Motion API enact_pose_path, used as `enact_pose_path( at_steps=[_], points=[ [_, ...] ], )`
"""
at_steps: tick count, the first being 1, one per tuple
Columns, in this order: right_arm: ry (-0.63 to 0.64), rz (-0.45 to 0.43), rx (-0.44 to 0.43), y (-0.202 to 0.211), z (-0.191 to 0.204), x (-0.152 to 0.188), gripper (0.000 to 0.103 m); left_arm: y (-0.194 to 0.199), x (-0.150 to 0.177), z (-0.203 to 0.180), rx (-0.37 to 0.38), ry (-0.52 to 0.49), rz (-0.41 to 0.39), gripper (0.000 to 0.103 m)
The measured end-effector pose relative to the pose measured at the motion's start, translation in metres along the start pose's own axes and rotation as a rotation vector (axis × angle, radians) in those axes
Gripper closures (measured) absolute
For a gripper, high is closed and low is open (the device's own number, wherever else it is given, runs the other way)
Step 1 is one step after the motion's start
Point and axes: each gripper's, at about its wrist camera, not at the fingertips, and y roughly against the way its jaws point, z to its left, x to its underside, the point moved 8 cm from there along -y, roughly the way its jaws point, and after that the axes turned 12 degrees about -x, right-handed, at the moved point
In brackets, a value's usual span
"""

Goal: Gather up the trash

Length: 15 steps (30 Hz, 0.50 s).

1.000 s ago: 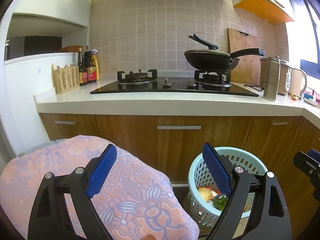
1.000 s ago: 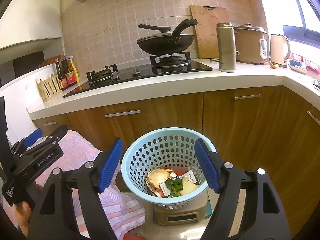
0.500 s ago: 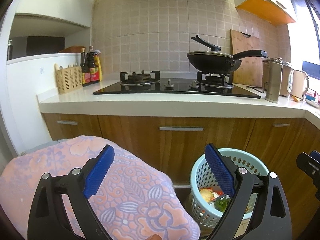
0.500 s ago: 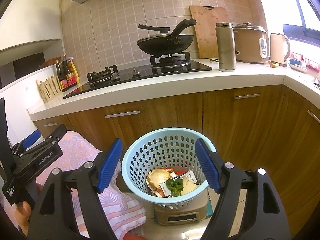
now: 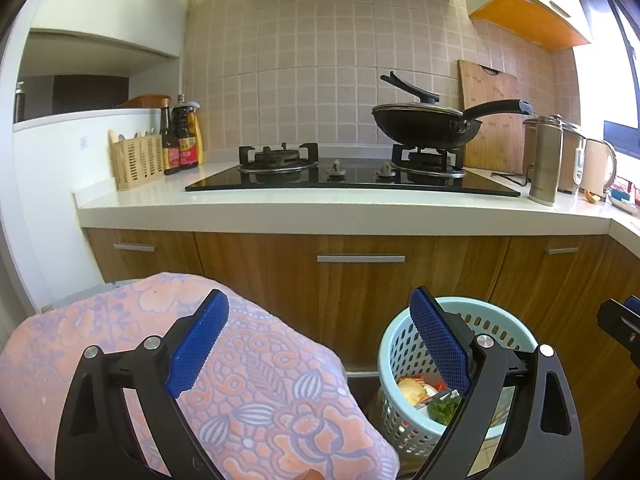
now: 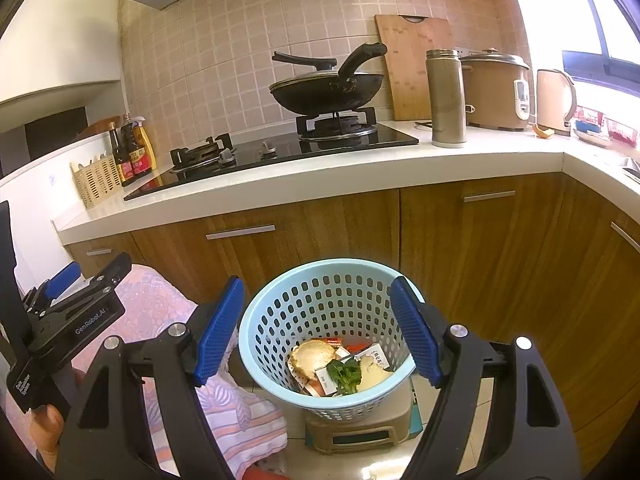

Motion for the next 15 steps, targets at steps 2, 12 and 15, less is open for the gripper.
enact_pose_path(
  at_steps=[2, 12, 15],
  points=[
    [0.002, 0.000, 0.001, 0.0002, 0.0004, 0.0001, 0.031, 0.0000, 0.0000, -0.0008, 0.001, -0.002, -0.001, 0.014],
    [0.013, 0.004, -0.005, -0.0013, 0.0045, 0.0006, 0.031, -0.0007, -0.0005, 0.0005, 0.003, 0.012, 0.000, 0.014],
    [0.020, 0.005, -0.006, -0.0023, 0.0063, 0.0003, 0.031, -0.0006, -0.0008, 0.0010, 0.004, 0.011, -0.003, 0.014]
  ],
)
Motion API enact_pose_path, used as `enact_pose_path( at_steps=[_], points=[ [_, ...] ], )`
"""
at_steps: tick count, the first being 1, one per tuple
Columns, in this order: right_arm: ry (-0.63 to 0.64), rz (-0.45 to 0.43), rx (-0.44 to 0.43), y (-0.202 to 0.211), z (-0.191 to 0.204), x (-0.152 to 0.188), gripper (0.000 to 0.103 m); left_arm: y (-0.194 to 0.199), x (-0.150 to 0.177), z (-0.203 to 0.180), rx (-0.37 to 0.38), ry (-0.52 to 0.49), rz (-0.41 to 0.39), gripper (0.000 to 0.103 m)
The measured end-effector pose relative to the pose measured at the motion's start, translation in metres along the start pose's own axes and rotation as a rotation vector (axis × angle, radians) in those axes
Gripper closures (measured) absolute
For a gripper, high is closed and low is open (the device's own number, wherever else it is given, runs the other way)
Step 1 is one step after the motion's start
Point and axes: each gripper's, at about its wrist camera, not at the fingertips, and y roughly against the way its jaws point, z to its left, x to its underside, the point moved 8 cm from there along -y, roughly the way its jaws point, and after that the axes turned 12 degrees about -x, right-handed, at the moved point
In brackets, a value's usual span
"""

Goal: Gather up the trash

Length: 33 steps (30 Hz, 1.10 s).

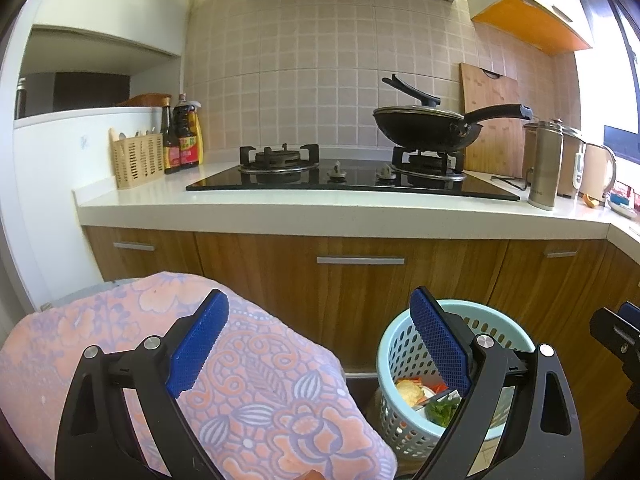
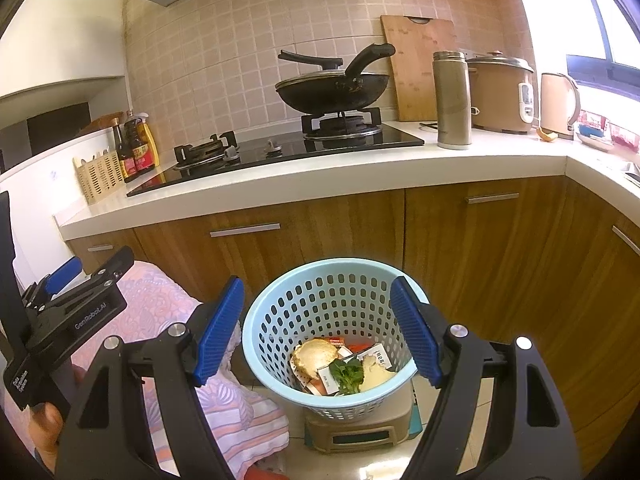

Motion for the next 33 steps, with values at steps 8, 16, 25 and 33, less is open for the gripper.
enact_pose_path(
  at_steps=[8, 16, 25, 33],
  points=[
    [0.009, 0.007, -0.003, -0.0028, 0.0023, 0.0009, 0.031, 0.0005, -0.0001, -0.0003, 0.003, 0.007, 0.002, 0.013],
    [0.013, 0.012, 0.006, -0.0045, 0.0050, 0.0015, 0.031, 0.0033, 0.0017, -0.0055, 0.000, -0.001, 0.003, 0.013],
    [0.022, 0.017, 0.008, -0.0067, 0.0097, 0.0027, 0.031, 0.0085, 0.0007, -0.0080, 0.007, 0.003, -0.002, 0.013],
    [0.019, 0.018, 0.012, -0.0064, 0.0088, 0.0029, 0.031, 0.0095, 0.0008, -0.0091, 0.009, 0.002, 0.000, 0.013]
  ],
)
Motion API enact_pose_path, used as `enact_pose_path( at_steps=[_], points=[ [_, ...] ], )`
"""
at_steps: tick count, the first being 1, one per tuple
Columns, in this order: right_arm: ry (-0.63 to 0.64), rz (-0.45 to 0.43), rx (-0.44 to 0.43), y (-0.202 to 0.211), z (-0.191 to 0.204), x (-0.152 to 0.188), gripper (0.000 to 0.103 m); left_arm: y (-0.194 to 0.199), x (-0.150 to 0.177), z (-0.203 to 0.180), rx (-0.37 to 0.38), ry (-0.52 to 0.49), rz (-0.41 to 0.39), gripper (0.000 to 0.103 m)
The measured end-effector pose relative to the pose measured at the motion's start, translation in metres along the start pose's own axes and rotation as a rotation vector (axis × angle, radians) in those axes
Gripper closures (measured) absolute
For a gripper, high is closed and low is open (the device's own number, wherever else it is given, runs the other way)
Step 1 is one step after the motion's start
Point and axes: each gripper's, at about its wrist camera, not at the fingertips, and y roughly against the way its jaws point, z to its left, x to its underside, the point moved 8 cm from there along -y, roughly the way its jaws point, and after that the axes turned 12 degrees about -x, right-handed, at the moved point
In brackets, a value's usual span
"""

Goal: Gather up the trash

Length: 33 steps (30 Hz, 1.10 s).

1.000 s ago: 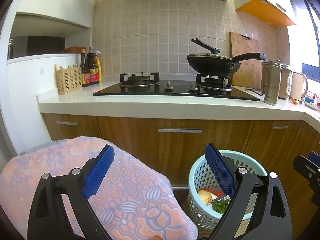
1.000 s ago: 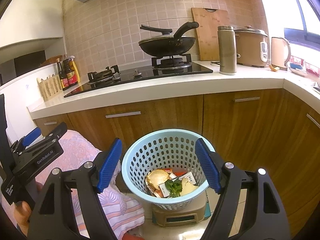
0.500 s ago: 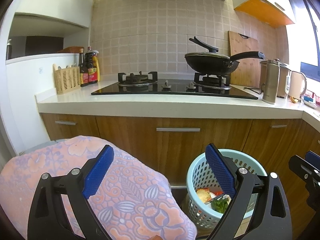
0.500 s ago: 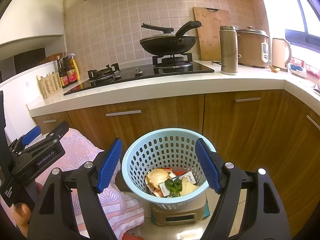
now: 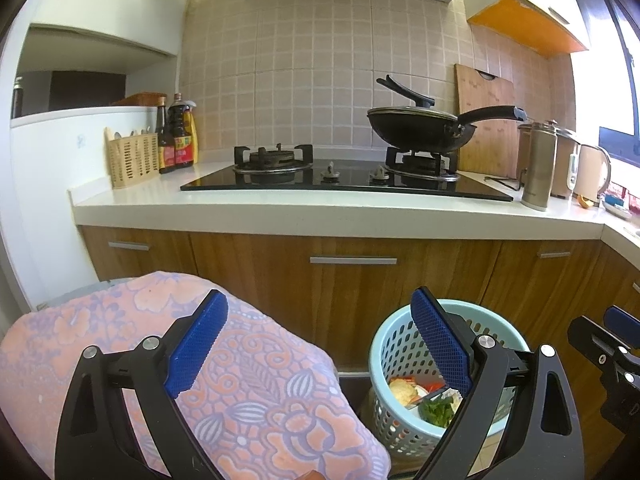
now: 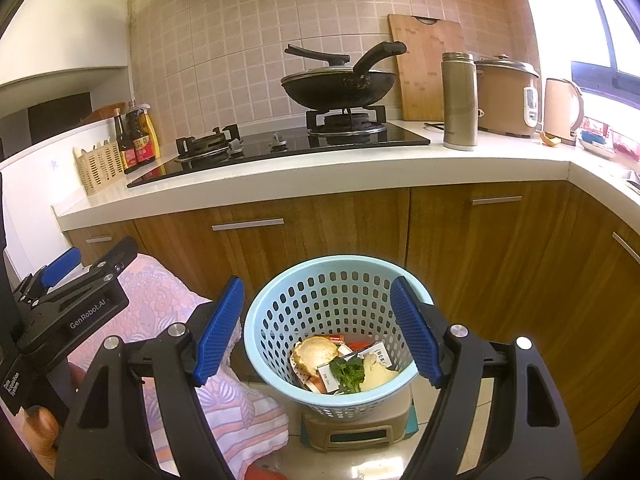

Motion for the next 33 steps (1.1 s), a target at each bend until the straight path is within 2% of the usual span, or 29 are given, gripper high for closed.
enact_pose_path(
  at_steps=[33],
  points=[
    [-0.029, -0.003, 0.020, 0.0049, -0.0075, 0.0035, 0.031, -0.0026, 0.0023, -0.0048, 0.001, -0.017, 0.007, 0.012]
  ],
)
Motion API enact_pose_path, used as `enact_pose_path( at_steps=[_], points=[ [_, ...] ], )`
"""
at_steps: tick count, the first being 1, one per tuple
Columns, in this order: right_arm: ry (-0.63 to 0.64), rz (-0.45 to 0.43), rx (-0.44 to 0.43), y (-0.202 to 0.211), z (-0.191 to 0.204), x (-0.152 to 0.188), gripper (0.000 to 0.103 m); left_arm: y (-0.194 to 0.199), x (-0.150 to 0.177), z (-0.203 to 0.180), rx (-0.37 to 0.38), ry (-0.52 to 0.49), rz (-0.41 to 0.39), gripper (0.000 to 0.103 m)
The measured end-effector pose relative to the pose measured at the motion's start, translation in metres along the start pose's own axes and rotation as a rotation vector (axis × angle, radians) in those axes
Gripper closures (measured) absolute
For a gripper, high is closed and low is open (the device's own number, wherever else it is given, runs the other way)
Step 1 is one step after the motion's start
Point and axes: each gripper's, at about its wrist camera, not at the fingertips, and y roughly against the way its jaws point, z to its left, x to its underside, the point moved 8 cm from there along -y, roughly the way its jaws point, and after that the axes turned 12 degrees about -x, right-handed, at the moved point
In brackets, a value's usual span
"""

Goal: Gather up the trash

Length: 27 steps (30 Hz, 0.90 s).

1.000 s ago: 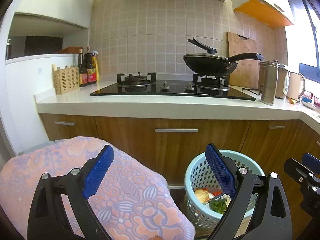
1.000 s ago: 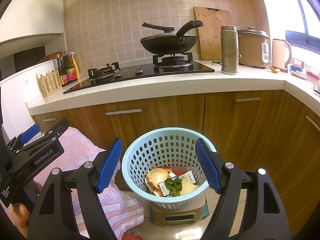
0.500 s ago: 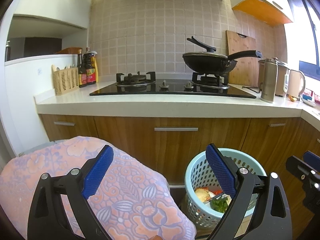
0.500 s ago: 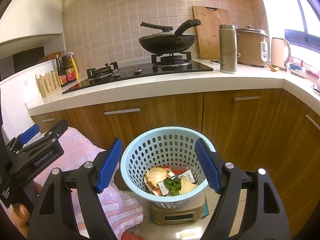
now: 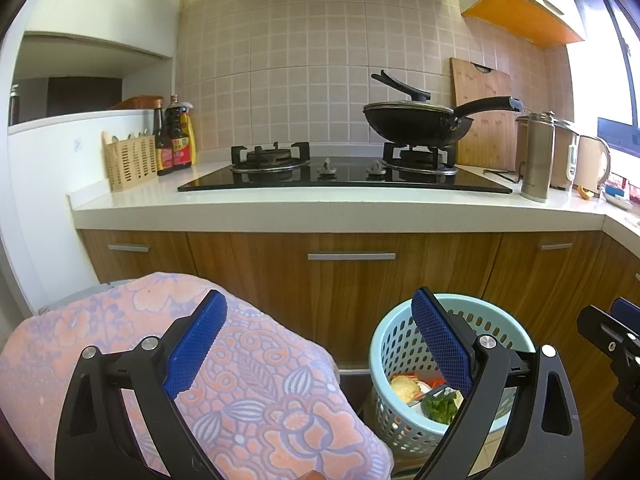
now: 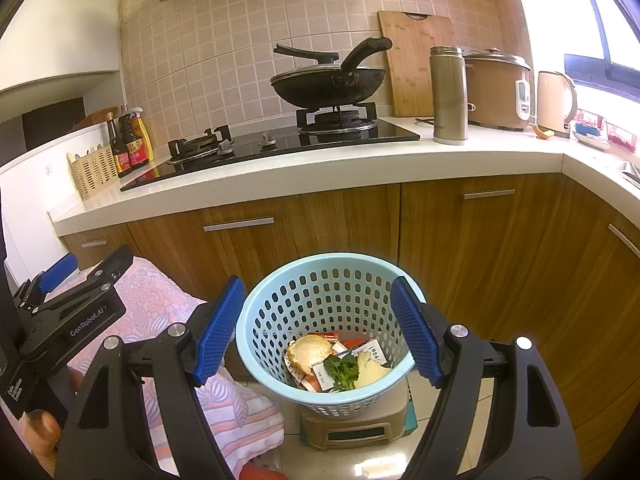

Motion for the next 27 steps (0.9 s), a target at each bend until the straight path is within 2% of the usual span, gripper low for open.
enact_pose_path(
  at_steps=[18, 21, 27],
  points=[
    [0.021, -0.007, 0.019, 0.010, 0.013, -0.009, 0.031, 0.012, -0.011, 0.009, 0.038, 0.036, -0.012, 0.012],
    [0.028, -0.024, 0.021, 0.017, 0.018, -0.014, 0.031, 0.020, -0.012, 0.016, 0.005, 0.019, -0.015, 0.012],
    [0.041, -0.028, 0.023, 0.021, 0.029, -0.017, 0.031, 0.034, -0.013, 0.028, -0.015, -0.012, -0.005, 0.012]
  ],
)
